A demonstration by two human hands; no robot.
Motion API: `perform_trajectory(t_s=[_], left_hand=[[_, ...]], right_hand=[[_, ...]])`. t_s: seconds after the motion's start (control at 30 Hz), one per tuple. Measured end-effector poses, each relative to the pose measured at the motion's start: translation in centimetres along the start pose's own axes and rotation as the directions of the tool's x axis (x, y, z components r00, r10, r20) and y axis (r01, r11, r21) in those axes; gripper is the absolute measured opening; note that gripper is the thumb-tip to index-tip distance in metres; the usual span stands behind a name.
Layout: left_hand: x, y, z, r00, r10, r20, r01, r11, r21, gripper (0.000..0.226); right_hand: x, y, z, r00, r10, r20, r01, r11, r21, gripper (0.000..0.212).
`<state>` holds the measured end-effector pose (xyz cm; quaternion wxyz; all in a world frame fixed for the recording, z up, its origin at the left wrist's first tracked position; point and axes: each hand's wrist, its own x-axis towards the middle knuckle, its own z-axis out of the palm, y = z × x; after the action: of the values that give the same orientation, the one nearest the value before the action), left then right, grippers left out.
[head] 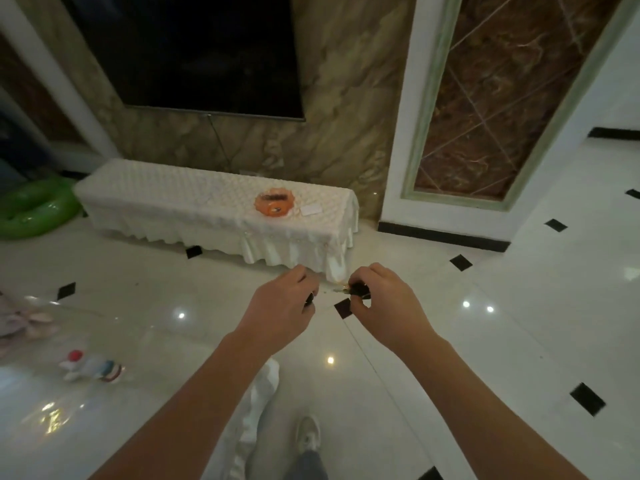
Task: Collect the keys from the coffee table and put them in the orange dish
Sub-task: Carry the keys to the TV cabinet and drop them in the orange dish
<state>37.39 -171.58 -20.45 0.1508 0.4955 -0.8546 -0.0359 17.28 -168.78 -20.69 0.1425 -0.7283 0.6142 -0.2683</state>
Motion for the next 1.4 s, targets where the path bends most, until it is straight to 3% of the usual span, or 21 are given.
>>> perform_trajectory(t_s=[0.37,0.8,1.1,1.27,1.4], left_hand=[[10.2,-12.1,-0.1,0.996,-0.025,-0.084,0.024,1.000,-0.017,0.014],[17.1,-24.8,-0.4,0.993,-0.111,-0.050,0.112,0.994,0.012,0.011],[24.9,-29.4,1.5,0.974,-0.223,-0.029,0.224,0.970,0.092,0.007],[30.6,-31.0,2.4,0.960,-0.279,0.022,0.274,0.953,0.132,0.006],[34.8,-31.8,3.2,0.950,-0.312,0.004,0.309,0.944,0.114,0.005]], right_hand=[[15.2,-2.4,3.8,0.997,-0.056,0.044,0.061,0.990,-0.127,0.014],[29.9,-3.5,10.6,0.989,-0.092,0.114,0.105,0.989,-0.105,0.018],[40.7,0.7,15.2,0.970,-0.128,0.209,0.141,0.989,-0.052,0.019],[47.6,3.6,15.4,0.969,-0.154,0.191,0.152,0.988,0.029,0.018],[52.8,5.5,15.5,0.963,-0.144,0.230,0.149,0.989,-0.003,0.023]])
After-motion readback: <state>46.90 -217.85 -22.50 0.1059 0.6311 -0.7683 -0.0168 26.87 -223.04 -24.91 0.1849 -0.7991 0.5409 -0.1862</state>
